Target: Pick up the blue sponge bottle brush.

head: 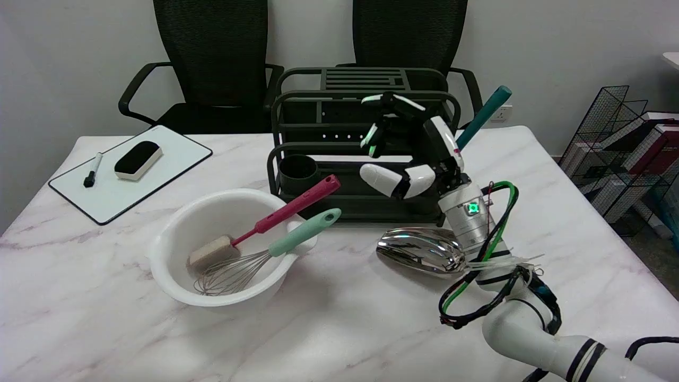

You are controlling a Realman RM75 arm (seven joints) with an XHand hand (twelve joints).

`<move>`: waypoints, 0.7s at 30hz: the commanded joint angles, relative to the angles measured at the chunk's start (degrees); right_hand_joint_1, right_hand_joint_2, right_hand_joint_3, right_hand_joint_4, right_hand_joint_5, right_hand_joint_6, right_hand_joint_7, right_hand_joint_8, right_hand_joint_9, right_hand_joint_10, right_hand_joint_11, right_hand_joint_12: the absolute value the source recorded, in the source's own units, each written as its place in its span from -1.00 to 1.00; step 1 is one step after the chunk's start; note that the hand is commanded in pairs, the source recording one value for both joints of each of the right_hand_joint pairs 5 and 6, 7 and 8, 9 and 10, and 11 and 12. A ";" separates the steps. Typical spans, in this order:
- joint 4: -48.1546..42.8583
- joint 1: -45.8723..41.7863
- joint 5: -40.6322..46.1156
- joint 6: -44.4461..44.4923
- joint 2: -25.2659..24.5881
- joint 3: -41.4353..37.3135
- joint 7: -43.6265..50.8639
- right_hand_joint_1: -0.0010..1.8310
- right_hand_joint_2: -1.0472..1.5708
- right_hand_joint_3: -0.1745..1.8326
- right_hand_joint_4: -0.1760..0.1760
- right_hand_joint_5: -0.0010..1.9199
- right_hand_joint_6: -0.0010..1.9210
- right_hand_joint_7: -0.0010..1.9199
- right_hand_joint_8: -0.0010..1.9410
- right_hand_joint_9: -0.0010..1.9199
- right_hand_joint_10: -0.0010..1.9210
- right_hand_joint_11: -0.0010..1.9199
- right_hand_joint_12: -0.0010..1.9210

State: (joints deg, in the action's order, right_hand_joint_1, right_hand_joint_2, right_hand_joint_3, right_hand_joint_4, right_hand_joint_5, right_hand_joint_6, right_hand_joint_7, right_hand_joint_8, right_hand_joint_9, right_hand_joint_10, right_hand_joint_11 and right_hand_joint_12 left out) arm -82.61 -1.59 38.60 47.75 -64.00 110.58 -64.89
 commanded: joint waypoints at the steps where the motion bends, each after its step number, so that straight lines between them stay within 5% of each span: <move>1: -3.22 1.08 0.94 3.90 -0.02 -5.67 -0.44 0.26 -0.16 0.12 0.00 -0.39 -0.39 0.14 0.12 0.23 0.23 -0.05 -0.05; 21: -10.01 0.92 0.70 5.77 8.85 -23.89 -3.37 0.23 -0.19 0.18 0.00 -0.40 -0.40 0.11 0.10 0.17 0.17 -0.17 -0.17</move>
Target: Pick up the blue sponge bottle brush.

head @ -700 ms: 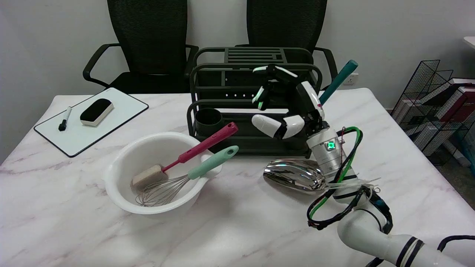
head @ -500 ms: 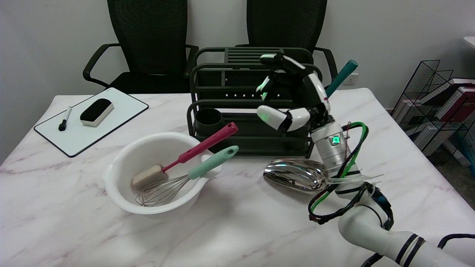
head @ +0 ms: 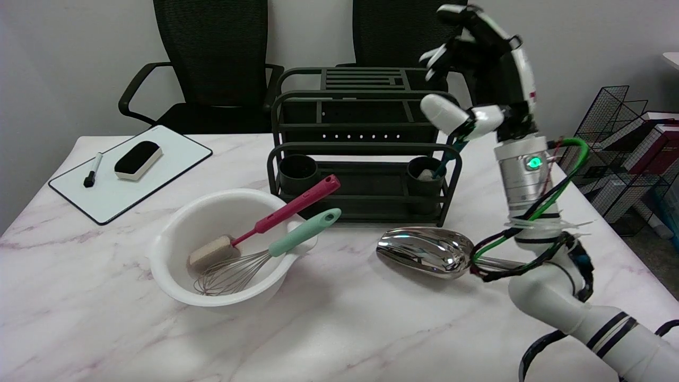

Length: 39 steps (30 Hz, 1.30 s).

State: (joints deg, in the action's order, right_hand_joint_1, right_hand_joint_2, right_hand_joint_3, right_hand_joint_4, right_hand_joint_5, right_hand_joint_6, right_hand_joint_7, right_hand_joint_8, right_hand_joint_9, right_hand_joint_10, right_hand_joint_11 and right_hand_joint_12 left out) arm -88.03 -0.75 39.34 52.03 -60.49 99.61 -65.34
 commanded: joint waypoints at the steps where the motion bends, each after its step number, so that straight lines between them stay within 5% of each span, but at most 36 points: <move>1: -4.63 0.09 0.12 1.48 5.47 -13.59 -2.95 0.23 -0.19 0.19 0.00 -0.39 -0.39 0.11 0.10 0.17 0.17 -0.18 -0.18; 13: 5.79 -0.39 6.04 0.22 5.76 -17.74 -3.27 0.21 -0.24 0.22 0.00 -0.40 -0.40 0.10 0.08 0.12 0.12 -0.25 -0.25; 21: 14.26 2.38 7.63 -4.28 6.51 -17.17 -6.21 0.22 -0.44 0.23 0.00 -0.77 -0.77 -0.32 -0.33 -0.39 -0.39 -0.52 -0.52; 30: 29.58 10.83 7.68 -4.35 7.74 -8.64 -16.30 0.21 -0.50 0.14 0.00 -0.77 -0.77 -0.35 -0.36 -0.41 -0.41 -0.60 -0.60; 39: 35.90 12.07 7.71 -4.27 7.77 -6.61 -19.33 0.19 -0.53 0.15 0.00 -0.51 -0.51 -0.31 -0.32 -0.38 -0.38 -0.62 -0.62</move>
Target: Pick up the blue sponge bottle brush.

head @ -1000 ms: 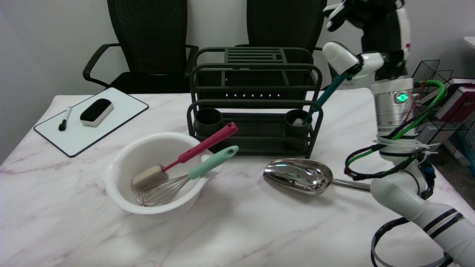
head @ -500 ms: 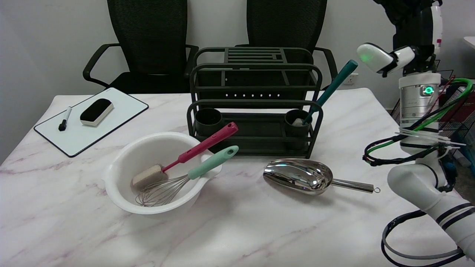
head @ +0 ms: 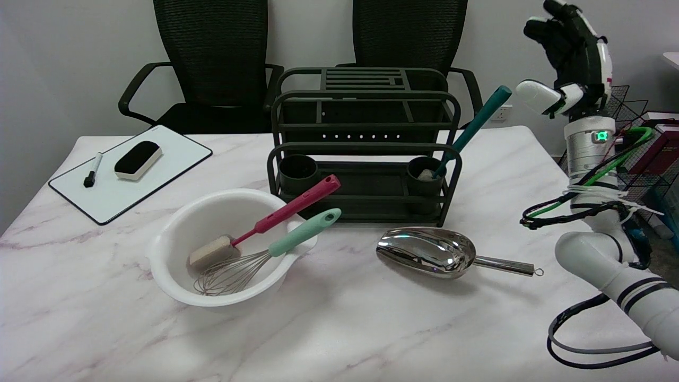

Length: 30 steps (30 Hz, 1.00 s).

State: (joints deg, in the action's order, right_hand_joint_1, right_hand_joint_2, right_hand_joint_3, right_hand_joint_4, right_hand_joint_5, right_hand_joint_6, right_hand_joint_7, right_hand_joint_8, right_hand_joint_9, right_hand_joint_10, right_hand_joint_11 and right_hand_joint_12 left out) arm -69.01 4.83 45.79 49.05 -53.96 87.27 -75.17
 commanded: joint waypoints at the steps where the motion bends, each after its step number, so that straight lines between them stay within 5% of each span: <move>1: 17.34 6.49 1.25 -1.29 1.24 5.76 -9.82 0.19 -0.53 0.15 0.00 -0.51 -0.51 -0.31 -0.32 -0.38 -0.38 -0.63 -0.63; 16: 22.43 6.49 1.33 -1.37 0.95 10.42 -16.01 0.19 -0.51 0.13 0.00 -0.55 -0.55 -0.29 -0.30 -0.35 -0.35 -0.61 -0.61; 30: 13.63 0.76 1.33 2.74 -0.09 10.82 -18.67 0.18 -0.26 -0.03 0.00 -0.48 -0.49 -0.17 -0.18 -0.23 -0.23 -0.41 -0.41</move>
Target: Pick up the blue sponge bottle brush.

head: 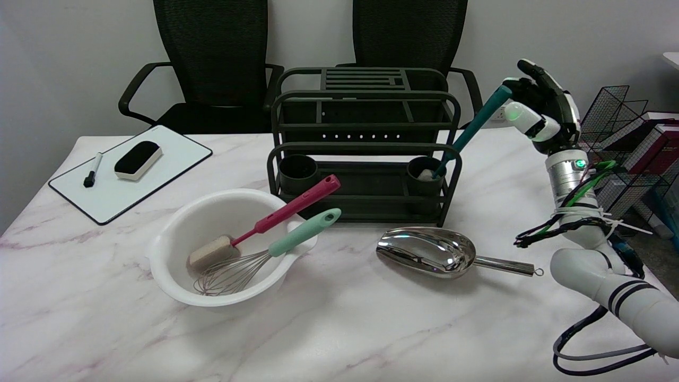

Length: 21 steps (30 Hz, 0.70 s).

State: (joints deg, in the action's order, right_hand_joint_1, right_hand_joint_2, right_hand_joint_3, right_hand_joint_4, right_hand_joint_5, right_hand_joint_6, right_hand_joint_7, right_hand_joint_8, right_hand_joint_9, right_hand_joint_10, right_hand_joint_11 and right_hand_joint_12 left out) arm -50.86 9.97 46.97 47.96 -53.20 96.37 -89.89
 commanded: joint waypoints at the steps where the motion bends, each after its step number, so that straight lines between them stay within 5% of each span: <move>1: -5.14 -4.99 0.15 3.99 -0.93 1.42 -3.95 0.18 -0.25 -0.02 0.00 -0.47 -0.47 -0.17 -0.18 -0.22 -0.22 -0.39 -0.39; 21: -11.75 -9.78 -0.33 6.48 -1.92 0.69 -3.87 0.17 -0.25 0.13 0.00 -0.31 -0.31 -0.27 -0.28 -0.30 -0.30 -0.54 -0.54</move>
State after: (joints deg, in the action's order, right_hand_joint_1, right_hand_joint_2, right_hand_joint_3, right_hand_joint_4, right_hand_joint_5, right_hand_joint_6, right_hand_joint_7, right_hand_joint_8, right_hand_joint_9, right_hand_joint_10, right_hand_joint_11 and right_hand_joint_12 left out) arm -58.43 3.13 47.02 52.36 -54.45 96.22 -93.09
